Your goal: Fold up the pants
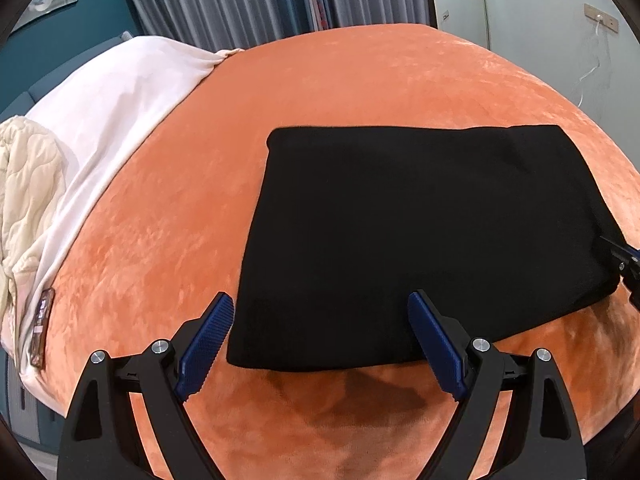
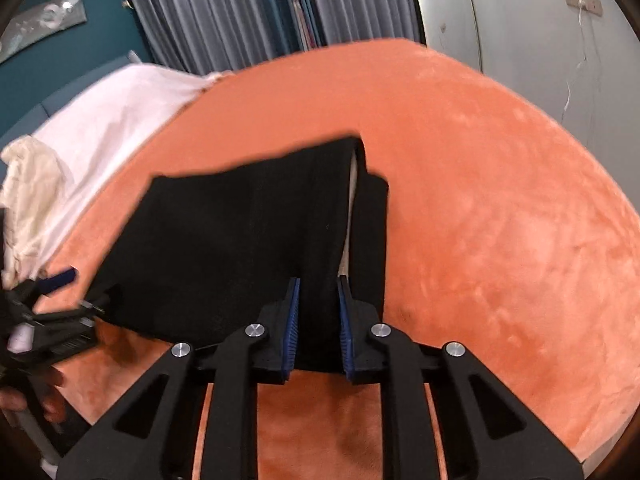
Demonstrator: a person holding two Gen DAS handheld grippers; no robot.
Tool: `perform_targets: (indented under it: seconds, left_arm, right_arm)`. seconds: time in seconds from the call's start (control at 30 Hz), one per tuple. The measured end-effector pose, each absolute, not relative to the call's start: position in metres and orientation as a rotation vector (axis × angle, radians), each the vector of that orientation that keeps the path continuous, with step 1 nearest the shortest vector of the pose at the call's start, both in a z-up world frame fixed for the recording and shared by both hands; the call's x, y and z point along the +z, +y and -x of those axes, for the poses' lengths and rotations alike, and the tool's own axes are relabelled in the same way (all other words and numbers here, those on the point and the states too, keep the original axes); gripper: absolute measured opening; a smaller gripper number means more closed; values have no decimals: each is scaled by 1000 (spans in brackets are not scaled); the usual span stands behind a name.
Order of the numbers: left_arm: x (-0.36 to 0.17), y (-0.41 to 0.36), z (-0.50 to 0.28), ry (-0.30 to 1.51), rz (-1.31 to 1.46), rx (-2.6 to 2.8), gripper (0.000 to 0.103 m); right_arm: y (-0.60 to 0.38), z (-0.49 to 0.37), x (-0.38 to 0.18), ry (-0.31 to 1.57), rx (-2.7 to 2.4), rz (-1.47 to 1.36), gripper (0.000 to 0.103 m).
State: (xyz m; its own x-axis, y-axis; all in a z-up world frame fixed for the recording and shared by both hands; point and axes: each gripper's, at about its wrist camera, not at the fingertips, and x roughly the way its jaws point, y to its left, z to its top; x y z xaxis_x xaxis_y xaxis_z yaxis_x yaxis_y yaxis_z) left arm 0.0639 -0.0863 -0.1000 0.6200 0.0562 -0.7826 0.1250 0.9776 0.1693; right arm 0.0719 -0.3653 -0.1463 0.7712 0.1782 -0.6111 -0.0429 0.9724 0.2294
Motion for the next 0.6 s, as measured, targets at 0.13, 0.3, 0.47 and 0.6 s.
perform_targets:
  seconds: [0.13, 0.3, 0.47, 0.6]
  left_arm:
    - [-103, -83, -65, 909, -211, -34, 86]
    - [-105, -83, -66, 912, -208, -30, 86]
    - [-107, -87, -66, 915, -208, -24, 86]
    - [-108, -87, -67, 921, -203, -24, 86]
  right_arm:
    - [-372, -61, -127, 651, 141, -278, 19]
    - [-363, -49, -94, 569, 160, -254, 19]
    - [-333, -69, -80, 555, 224, -190, 20]
    - [-314, -102, -97, 604, 233, -144, 19]
